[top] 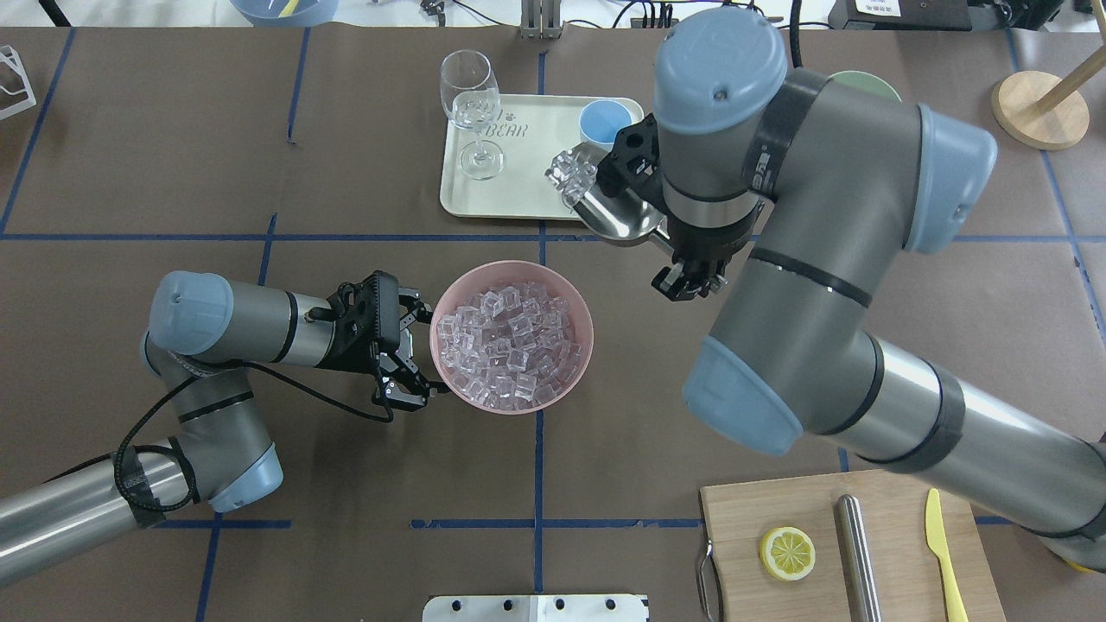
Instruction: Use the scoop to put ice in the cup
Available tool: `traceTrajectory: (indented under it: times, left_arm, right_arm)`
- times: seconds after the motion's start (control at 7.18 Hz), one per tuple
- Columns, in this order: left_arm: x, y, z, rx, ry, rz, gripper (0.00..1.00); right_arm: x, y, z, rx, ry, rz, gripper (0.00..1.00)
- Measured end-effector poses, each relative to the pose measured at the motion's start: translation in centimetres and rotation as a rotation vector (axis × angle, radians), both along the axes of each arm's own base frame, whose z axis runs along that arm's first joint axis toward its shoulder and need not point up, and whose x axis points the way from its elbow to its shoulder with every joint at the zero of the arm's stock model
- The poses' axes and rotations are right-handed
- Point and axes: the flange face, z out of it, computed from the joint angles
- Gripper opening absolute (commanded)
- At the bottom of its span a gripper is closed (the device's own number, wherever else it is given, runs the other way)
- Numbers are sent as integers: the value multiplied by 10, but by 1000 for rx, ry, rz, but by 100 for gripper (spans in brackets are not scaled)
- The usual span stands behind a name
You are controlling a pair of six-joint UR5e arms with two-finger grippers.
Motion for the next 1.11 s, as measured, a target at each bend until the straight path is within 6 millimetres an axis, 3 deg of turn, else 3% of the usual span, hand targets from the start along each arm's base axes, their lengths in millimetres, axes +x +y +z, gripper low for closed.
traceTrajectory:
  times: [0.28,0.56,0.84,1.11]
  left_arm:
    - [0,0,0,1,0,0,99]
    - [0,0,0,1,1,0,99]
    - [-1,0,0,2,1,0,99]
    - [-1,0,1,3,1,-1,99]
  right_arm:
    - [10,-59,25,-69,58,37,0]
    - [14,-105,45,-93,117,16,0]
    - [10,-127,64,-86,174,-44,0]
    - [-1,-148,61,-94,232,-106,0]
